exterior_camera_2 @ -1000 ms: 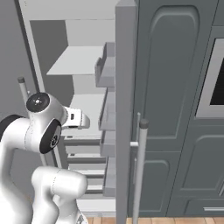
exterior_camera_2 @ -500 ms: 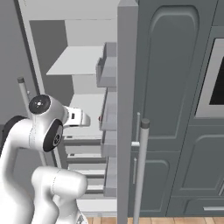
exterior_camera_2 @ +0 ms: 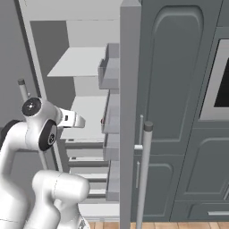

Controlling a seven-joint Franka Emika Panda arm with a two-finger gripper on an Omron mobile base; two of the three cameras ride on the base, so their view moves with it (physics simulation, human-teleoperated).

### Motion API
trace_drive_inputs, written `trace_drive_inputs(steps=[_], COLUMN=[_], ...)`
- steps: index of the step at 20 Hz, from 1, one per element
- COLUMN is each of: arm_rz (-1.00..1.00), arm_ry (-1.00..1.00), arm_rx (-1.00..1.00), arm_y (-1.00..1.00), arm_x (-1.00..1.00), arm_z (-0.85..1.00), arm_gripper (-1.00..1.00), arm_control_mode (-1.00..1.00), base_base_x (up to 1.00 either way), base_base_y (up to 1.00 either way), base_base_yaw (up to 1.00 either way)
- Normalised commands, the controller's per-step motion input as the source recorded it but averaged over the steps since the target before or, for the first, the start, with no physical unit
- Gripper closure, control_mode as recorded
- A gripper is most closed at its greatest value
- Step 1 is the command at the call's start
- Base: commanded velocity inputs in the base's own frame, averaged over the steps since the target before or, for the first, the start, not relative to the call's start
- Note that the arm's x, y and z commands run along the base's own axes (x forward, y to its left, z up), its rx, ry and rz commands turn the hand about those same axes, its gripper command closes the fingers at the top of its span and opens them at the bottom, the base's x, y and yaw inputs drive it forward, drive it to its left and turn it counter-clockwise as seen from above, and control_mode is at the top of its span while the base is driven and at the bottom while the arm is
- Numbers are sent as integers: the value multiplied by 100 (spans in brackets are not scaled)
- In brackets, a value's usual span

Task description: Pick the tangerine and apple from the fridge and place them inside the tupperware on the counter.

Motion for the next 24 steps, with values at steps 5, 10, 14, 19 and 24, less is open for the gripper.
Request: trace_drive_inputs(steps=[5, 10, 14, 19, 24], arm_rz=[-3, 0, -1, -6, -7], arm_ry=[0, 0, 0, 1, 2], arm_rx=[6, 5, 7, 1, 0], arm_y=[-1, -1, -9, -9, -3], arm_x=[49, 47, 50, 47, 53], arm_z=[-22, -31, -30, -21, -16], arm_gripper=[-100, -100, -100, -100, -100], arm_control_mode=[-100, -100, -100, -100, -100], base_base_x=[0, 0, 0, 0, 0], base_base_y=[0, 0, 0, 0, 0], base_base_yaw=[0, 0, 0, 0, 0])
